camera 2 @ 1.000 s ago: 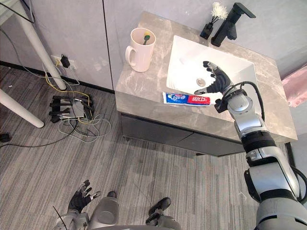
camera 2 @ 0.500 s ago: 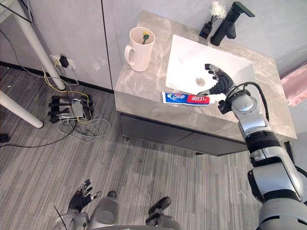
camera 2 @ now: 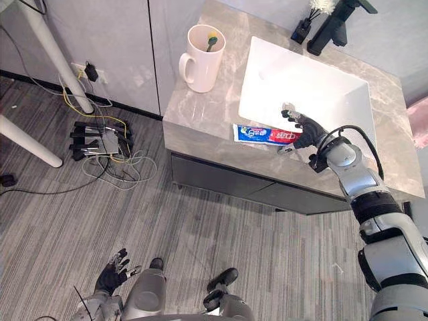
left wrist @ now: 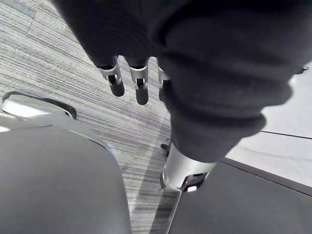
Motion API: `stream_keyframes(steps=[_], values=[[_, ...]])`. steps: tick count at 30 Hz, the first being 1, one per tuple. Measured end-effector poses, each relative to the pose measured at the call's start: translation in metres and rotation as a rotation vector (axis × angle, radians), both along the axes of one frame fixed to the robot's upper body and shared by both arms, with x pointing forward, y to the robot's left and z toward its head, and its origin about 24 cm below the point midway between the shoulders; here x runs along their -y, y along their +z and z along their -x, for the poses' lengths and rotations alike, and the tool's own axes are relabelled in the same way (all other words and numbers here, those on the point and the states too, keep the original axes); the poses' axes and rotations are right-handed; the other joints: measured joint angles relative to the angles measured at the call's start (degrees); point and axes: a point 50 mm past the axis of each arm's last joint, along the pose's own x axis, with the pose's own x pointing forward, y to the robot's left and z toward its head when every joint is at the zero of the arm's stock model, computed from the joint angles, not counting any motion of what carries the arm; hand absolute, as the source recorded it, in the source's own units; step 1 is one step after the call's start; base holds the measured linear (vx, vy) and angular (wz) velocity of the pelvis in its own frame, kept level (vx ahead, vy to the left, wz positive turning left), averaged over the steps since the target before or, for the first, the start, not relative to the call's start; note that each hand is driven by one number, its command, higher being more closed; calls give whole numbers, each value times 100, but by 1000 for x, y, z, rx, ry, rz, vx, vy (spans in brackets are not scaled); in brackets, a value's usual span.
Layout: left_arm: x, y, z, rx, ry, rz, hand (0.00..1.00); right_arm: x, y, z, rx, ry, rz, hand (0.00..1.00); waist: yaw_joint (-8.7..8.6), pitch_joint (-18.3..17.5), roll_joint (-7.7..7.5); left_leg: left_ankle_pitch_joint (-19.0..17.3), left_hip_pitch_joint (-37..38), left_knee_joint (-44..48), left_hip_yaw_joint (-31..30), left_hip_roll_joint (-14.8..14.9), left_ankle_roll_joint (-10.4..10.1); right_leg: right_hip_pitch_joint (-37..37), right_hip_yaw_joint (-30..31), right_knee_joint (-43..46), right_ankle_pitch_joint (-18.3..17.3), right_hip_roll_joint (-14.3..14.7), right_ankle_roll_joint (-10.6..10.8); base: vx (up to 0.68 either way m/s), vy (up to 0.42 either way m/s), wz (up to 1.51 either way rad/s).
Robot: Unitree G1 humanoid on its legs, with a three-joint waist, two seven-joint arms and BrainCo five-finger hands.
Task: Organize washtable
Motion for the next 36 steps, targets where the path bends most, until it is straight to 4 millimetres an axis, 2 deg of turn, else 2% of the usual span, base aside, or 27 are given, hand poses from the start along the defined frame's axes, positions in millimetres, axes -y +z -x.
stream_keyframes(steps=[6, 11, 19, 22, 27, 31, 33, 35, 36], values=[[0, 1, -1, 5, -2, -1, 0, 4, 6, 3, 7, 10, 30, 100, 2, 85, 15, 2, -28, -1, -23, 4, 3, -6, -61, 0, -19, -9, -25, -14, 27, 3], [3, 3, -4, 20, -16, 1, 0, 15, 16, 6, 30, -22, 62, 100, 158, 90, 13, 19, -150, 7, -67, -3, -8, -89, -113, -8, -65, 7, -64, -4, 15, 3], [3, 3, -4, 20, -30, 4, 0, 14, 21, 6, 35, -16, 73, 100, 160, 90, 13, 24, -140, 5, -192, -5, -7, -6, -231, 1, -77, 6, -80, 9, 32, 8], [3, 3, -4, 20, -34, 6, 0, 11, 21, 5, 30, -5, 83, 100, 169, 90, 13, 24, -65, 0, -193, -7, -7, 68, -242, 10, -131, 1, -154, 0, 0, 0], [3, 3, -4, 18, -34, 7, 0, 15, 32, 0, 43, -20, 83, 100, 146, 87, 20, 24, 56, 4, -191, -8, -7, 169, -241, 17, -136, -1, -155, 0, 0, 0], [5, 3, -5, 18, -30, 14, 0, 40, 72, -1, 190, -160, 1, 100, 129, 70, 57, 24, 157, 7, -186, -17, -7, 244, -245, 48, -181, -9, -209, 0, 0, 0], [8, 3, -6, 23, -21, 31, 0, 51, 97, 4, 310, -223, -94, 100, 117, 33, 134, 23, 163, 9, -189, -30, -7, 241, -246, 95, -203, -16, -200, -10, 18, 1], [12, 9, -13, 73, 31, 97, 0, 65, 127, 14, 490, -303, -262, 100, 128, -53, 277, 23, 192, 9, -202, -84, -7, 260, -252, 192, -312, -89, -124, -13, 32, 6], [15, 12, -16, 97, 43, 114, 0, 67, 133, 16, 530, -315, -307, 100, 130, -83, 333, 23, 202, 9, -205, -92, -7, 275, -255, 193, -321, -98, -113, -14, 18, 6]])
